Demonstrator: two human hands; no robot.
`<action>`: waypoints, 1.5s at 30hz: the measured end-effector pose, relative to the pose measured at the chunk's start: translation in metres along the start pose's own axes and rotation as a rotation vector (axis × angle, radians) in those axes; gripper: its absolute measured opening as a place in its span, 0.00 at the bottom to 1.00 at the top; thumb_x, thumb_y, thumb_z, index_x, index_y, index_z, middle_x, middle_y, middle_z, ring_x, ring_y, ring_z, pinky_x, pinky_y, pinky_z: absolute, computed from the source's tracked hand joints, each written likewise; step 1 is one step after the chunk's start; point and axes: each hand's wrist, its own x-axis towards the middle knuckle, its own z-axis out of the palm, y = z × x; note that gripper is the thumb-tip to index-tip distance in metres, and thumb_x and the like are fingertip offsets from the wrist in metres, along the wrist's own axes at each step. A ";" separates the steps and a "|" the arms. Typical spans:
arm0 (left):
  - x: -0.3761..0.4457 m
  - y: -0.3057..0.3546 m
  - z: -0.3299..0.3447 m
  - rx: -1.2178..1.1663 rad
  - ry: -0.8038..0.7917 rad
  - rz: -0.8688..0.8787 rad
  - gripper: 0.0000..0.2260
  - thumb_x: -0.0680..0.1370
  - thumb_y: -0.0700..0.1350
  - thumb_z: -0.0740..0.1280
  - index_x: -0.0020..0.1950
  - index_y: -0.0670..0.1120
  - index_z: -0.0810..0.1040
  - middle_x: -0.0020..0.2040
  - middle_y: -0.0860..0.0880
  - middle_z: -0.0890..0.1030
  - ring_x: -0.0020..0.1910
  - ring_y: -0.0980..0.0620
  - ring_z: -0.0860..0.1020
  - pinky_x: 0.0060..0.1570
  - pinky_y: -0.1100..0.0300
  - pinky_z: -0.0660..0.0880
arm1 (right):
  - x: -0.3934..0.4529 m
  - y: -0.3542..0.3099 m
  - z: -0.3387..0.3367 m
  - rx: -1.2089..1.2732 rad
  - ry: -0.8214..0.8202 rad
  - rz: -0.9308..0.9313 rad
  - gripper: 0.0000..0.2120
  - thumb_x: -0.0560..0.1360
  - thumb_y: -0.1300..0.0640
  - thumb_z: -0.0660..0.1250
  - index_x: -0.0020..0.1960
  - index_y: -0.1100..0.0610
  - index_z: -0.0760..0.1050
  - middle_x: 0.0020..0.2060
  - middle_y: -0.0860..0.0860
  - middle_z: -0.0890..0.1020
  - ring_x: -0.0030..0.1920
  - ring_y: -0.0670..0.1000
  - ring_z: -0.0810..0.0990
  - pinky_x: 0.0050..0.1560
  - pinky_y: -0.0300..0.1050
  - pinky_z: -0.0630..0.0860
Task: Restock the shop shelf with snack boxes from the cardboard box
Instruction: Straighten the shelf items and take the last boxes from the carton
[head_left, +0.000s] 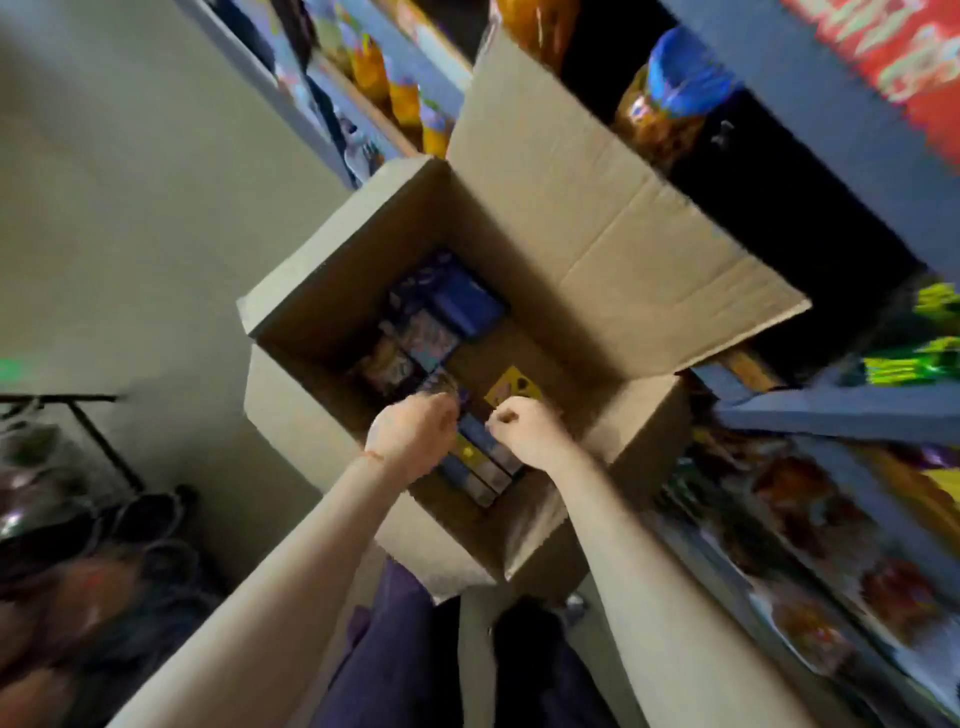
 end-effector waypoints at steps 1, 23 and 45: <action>0.004 -0.009 -0.001 0.081 0.018 0.046 0.11 0.82 0.49 0.60 0.58 0.48 0.79 0.57 0.45 0.81 0.55 0.41 0.80 0.50 0.53 0.74 | 0.018 0.004 0.014 -0.013 -0.047 0.042 0.06 0.78 0.60 0.67 0.52 0.62 0.79 0.44 0.55 0.79 0.48 0.54 0.77 0.47 0.46 0.72; 0.065 -0.053 0.005 0.144 -0.212 0.012 0.19 0.82 0.53 0.60 0.70 0.45 0.72 0.60 0.42 0.79 0.56 0.41 0.79 0.53 0.52 0.78 | 0.104 0.055 0.120 -0.615 0.185 0.063 0.14 0.80 0.62 0.61 0.65 0.58 0.70 0.61 0.55 0.78 0.61 0.56 0.78 0.57 0.49 0.75; -0.008 0.054 -0.044 -0.944 0.203 -0.124 0.27 0.76 0.56 0.71 0.70 0.50 0.67 0.62 0.46 0.76 0.59 0.49 0.79 0.58 0.47 0.79 | -0.048 -0.043 -0.077 0.712 0.426 -0.141 0.08 0.69 0.51 0.65 0.40 0.49 0.83 0.35 0.46 0.84 0.38 0.46 0.82 0.44 0.48 0.81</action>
